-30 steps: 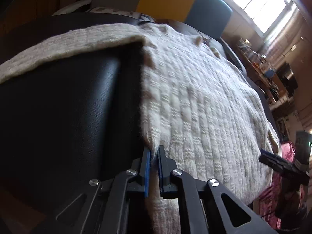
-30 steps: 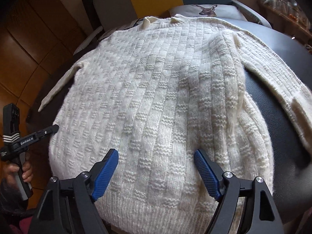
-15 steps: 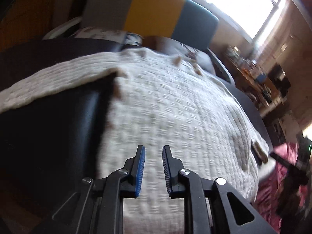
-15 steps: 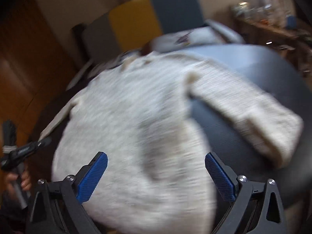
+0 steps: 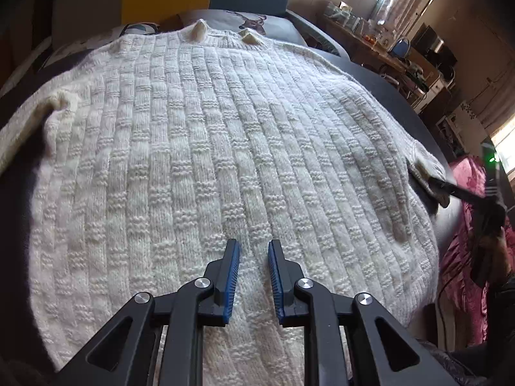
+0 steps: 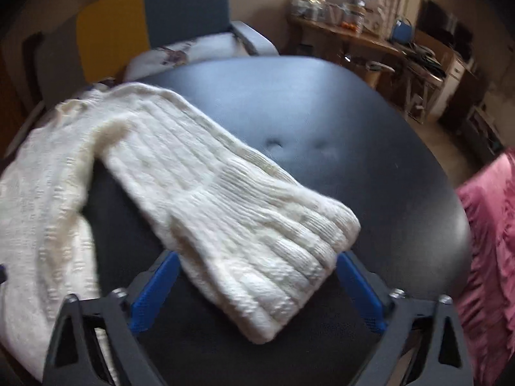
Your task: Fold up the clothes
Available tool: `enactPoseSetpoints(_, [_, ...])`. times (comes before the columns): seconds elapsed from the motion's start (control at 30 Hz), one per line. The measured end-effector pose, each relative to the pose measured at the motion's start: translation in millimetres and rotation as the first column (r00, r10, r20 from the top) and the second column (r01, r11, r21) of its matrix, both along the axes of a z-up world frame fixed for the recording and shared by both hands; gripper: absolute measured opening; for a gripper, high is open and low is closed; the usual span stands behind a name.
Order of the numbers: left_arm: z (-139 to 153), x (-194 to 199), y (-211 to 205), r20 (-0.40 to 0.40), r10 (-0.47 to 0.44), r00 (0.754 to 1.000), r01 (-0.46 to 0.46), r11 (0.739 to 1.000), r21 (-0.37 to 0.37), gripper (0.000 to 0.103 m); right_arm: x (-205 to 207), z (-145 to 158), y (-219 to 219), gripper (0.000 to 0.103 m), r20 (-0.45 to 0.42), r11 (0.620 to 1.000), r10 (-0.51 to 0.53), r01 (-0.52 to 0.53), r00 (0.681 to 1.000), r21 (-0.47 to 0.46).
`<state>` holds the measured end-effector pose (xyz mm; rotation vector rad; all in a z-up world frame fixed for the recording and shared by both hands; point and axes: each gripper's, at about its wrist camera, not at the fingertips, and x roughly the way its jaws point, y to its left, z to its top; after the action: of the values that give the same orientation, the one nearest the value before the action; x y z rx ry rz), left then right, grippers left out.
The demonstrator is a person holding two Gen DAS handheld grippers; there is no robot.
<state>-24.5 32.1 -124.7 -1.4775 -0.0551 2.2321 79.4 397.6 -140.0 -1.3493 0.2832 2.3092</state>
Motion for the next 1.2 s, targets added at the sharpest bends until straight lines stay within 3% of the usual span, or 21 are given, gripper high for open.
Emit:
enactPoseSetpoints(0.07, [0,-1,-4,0.017,0.013,1.0,-0.014,1.0,0.026,0.018,7,2,9,0.025,-0.042,0.999,-0.042,0.042,0.998,-0.016])
enactPoseSetpoints(0.13, [-1,-2,-8,0.032,0.024,0.999,-0.025,0.999,0.047,0.018,13,10,19,0.023,-0.076,0.996,-0.067,0.062,0.995,-0.06])
enactPoseSetpoints(0.27, [-1,0,-2,0.016,0.016,1.0,-0.016,1.0,0.021,0.018,31,49,39,0.022,-0.199,0.99,-0.133,0.121,0.971,-0.074])
enactPoseSetpoints(0.43, [1,2,1,0.002,0.01,1.0,-0.01,1.0,-0.014,0.018,38,48,79,0.019,-0.221,0.965,-0.237,0.202,0.946,-0.169])
enactPoseSetpoints(0.6, [18,-2,5,-0.02,-0.017,1.0,0.017,1.0,-0.01,0.018,50,40,107,0.024,-0.241,0.923,-0.348,0.286,0.906,-0.255])
enactPoseSetpoints(0.7, [39,-5,11,-0.061,-0.047,0.997,0.047,0.999,0.011,0.018,66,76,97,0.046,-0.341,0.931,-0.365,0.351,0.866,-0.105])
enactPoseSetpoints(0.73, [50,-9,20,-0.085,-0.071,0.994,0.073,0.997,0.024,0.018,69,88,89,0.059,-0.376,0.934,-0.348,0.351,0.859,-0.062])
enactPoseSetpoints(0.77, [62,-13,31,-0.108,-0.1,0.989,0.104,0.994,0.038,0.018,69,99,80,0.068,-0.401,0.942,-0.316,0.334,0.86,-0.026])
enactPoseSetpoints(0.83, [84,-23,64,-0.152,-0.185,0.971,0.198,0.978,0.071,0.018,59,112,62,0.072,-0.417,0.967,-0.228,0.253,0.88,0.005])
enactPoseSetpoints(0.97, [112,-38,146,-0.205,-0.373,0.905,0.389,0.92,0.047,0.019,9,93,41,0.072,-0.328,0.993,-0.081,0.048,0.941,-0.109])
enactPoseSetpoints(1.03, [110,-44,184,-0.198,-0.463,0.864,0.47,0.883,-0.015,0.019,-15,73,37,0.072,-0.288,0.979,-0.039,-0.021,0.957,-0.204])
enactPoseSetpoints(1.1, [97,-50,215,-0.149,-0.515,0.844,0.503,0.857,-0.112,0.019,-33,54,31,0.072,-0.243,0.964,-0.008,-0.057,0.97,-0.259])
enactPoseSetpoints(1.2, [71,-63,246,-0.079,-0.527,0.846,0.491,0.829,-0.268,0.019,-53,33,27,0.071,-0.202,0.957,0.024,-0.081,0.979,-0.278])
